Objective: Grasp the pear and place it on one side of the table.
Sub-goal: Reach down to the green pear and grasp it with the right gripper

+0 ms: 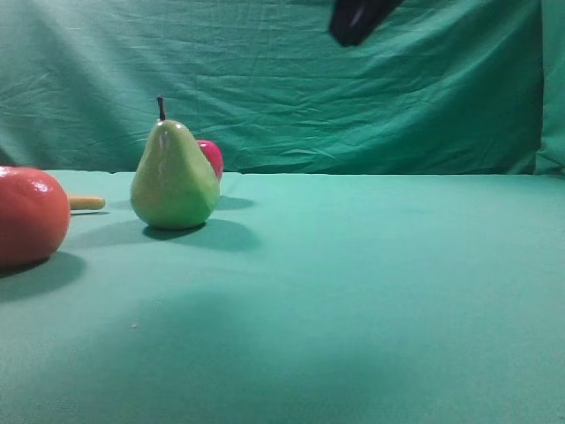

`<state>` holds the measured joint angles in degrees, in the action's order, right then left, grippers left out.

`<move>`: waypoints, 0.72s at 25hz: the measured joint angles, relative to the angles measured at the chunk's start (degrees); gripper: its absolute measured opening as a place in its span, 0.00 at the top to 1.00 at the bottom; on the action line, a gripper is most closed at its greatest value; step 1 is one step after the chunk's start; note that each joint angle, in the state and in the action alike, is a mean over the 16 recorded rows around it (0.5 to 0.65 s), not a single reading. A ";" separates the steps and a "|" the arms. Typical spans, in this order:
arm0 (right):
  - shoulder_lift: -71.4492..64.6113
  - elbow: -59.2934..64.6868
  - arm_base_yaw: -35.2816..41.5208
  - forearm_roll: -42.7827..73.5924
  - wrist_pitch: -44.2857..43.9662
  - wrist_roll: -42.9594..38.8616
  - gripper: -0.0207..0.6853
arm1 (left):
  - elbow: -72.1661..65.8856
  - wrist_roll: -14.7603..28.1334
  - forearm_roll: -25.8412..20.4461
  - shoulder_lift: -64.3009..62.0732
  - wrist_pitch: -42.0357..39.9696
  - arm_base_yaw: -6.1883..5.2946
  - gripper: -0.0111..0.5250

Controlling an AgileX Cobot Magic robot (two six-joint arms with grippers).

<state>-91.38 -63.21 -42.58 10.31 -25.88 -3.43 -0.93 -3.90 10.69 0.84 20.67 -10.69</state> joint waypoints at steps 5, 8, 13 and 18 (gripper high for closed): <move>-8.94 -9.35 -3.24 -0.33 -3.05 1.75 0.35 | 0.00 0.00 0.00 0.00 0.00 0.00 0.98; -13.67 -14.61 -4.06 -0.86 -5.23 1.98 0.19 | 0.00 0.00 0.00 0.00 0.00 0.00 0.98; -21.10 -22.72 -4.60 -2.05 -8.44 2.05 0.04 | 0.00 0.00 0.00 0.00 0.00 0.00 0.98; -27.14 -28.45 -4.65 -3.18 -10.61 2.08 0.06 | 0.00 0.00 0.00 0.00 0.00 0.00 0.98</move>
<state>-118.52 -91.66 -47.23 7.13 -36.49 -1.35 -0.93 -3.90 10.69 0.84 20.67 -10.69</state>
